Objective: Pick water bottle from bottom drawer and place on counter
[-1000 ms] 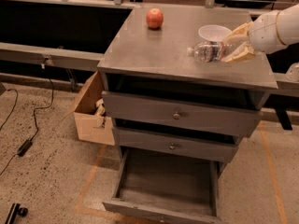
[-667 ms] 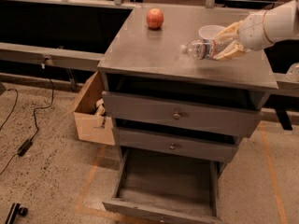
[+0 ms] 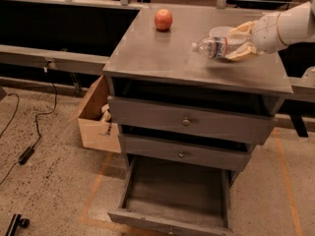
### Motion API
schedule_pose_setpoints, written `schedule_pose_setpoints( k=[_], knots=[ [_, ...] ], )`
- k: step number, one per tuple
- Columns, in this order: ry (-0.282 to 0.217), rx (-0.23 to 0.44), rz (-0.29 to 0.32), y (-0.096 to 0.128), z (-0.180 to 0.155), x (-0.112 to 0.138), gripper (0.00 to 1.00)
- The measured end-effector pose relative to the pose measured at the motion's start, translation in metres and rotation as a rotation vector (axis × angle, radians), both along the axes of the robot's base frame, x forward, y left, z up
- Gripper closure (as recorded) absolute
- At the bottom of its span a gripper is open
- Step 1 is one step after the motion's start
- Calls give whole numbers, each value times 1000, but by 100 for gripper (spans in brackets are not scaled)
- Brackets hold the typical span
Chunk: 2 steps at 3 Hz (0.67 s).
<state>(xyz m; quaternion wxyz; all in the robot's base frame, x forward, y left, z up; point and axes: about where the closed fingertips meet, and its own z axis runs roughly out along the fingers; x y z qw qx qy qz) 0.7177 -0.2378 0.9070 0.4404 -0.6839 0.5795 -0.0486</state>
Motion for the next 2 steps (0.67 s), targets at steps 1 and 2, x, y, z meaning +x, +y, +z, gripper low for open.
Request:
schedule_pose_setpoints(
  k=[1,2],
  knots=[
    [4,2,-12,-7,-3,0,4],
    [6,2,-24,-12,-5,-1,0]
  ],
)
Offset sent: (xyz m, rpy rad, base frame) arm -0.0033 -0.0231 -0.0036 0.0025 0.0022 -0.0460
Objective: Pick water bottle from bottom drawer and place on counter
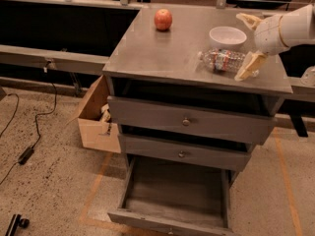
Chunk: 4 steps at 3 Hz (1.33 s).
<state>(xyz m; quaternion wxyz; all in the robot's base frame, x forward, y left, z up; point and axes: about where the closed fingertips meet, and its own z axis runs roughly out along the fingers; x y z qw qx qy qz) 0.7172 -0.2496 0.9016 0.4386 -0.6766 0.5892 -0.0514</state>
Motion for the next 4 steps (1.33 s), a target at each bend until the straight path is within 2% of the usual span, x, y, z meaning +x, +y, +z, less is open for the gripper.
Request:
schedule_pose_setpoints(
  k=[3,4],
  knots=[
    [9,6,-20,-10,-4,-3,0],
    [50,88,-39,-28,-1,-22,0]
  ],
)
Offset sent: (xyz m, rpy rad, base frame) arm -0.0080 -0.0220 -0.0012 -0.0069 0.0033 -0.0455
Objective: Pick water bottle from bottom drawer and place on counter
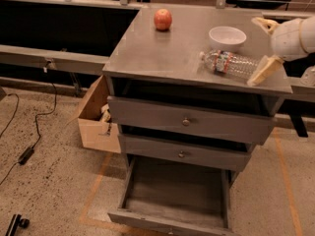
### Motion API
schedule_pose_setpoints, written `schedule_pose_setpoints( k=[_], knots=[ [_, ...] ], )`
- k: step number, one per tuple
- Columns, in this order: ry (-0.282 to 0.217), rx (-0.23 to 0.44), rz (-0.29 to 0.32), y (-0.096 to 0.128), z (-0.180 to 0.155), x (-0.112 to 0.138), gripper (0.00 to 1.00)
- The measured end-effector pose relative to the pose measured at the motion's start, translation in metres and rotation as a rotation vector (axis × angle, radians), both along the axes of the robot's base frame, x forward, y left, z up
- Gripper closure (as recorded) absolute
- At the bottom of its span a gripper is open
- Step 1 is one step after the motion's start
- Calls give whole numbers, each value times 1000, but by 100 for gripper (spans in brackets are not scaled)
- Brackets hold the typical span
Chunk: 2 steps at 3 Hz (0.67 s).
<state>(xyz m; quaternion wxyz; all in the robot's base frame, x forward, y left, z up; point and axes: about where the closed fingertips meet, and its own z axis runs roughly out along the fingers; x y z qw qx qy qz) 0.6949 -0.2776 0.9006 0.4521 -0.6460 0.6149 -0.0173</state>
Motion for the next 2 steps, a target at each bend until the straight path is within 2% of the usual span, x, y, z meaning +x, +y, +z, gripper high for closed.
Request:
schedule_pose_setpoints(
  k=[1,2],
  knots=[
    [21,87,-90,-37,20,-43,0],
    [29,88,-104,-47,15,-49,0]
  ],
)
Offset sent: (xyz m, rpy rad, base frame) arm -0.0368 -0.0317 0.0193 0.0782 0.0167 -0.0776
